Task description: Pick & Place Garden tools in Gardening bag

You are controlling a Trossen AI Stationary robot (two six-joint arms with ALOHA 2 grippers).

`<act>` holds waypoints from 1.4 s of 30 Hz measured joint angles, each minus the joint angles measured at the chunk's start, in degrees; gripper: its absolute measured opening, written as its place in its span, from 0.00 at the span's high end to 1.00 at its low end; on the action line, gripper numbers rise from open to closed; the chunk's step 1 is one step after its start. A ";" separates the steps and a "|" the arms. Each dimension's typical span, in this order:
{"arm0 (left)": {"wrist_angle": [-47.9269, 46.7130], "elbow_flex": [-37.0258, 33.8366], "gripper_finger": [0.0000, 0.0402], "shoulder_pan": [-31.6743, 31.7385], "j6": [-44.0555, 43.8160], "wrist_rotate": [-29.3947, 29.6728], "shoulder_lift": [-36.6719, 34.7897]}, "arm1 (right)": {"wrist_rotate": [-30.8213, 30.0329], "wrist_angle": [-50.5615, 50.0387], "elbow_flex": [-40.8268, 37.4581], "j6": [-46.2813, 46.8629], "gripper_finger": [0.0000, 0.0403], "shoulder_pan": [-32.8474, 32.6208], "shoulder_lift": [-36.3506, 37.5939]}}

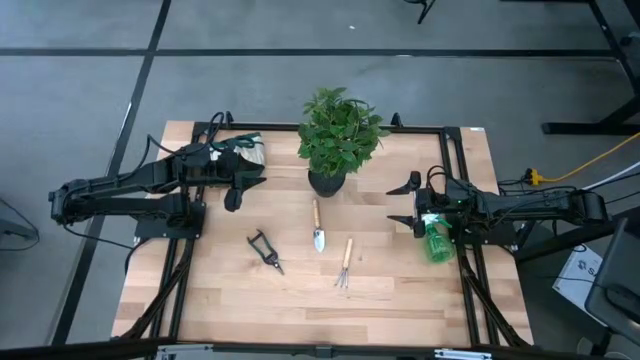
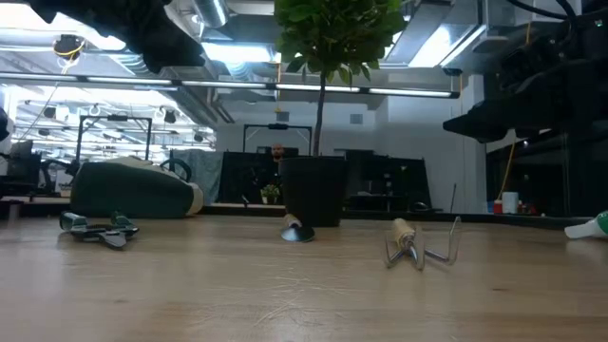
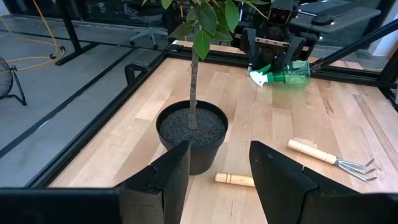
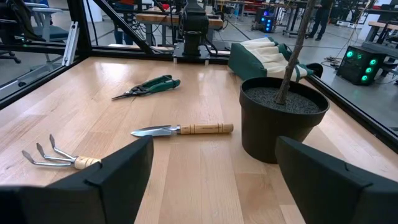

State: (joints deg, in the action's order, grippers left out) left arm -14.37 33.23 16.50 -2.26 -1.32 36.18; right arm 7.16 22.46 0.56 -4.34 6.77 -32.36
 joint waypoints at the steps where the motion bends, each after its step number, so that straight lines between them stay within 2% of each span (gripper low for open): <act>1: -0.01 0.02 0.60 0.01 0.00 0.00 0.00 | 0.01 0.01 0.01 0.00 0.15 0.01 -0.01; 19: 0.00 0.01 0.60 0.00 0.00 0.01 0.00 | 0.00 0.02 0.01 -0.48 0.15 0.02 0.00; 26: -0.02 0.00 0.60 -0.01 0.00 0.00 0.02 | -0.04 0.06 0.02 -14.21 0.15 0.02 0.00; 29: 0.00 0.01 0.60 0.01 0.00 0.00 0.01 | -0.03 0.06 0.02 -16.69 0.15 0.02 -0.02; 36: 0.00 0.02 0.60 0.00 0.00 0.00 0.02 | -0.02 0.06 0.02 -15.06 0.15 0.00 0.00; 42: -0.01 0.01 0.60 0.01 0.00 0.01 0.00 | 0.00 0.06 0.01 -7.75 0.15 0.00 0.00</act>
State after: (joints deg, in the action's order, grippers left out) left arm -14.38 33.24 16.50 -2.26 -1.31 36.18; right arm 7.16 22.52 0.57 -12.09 6.77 -32.36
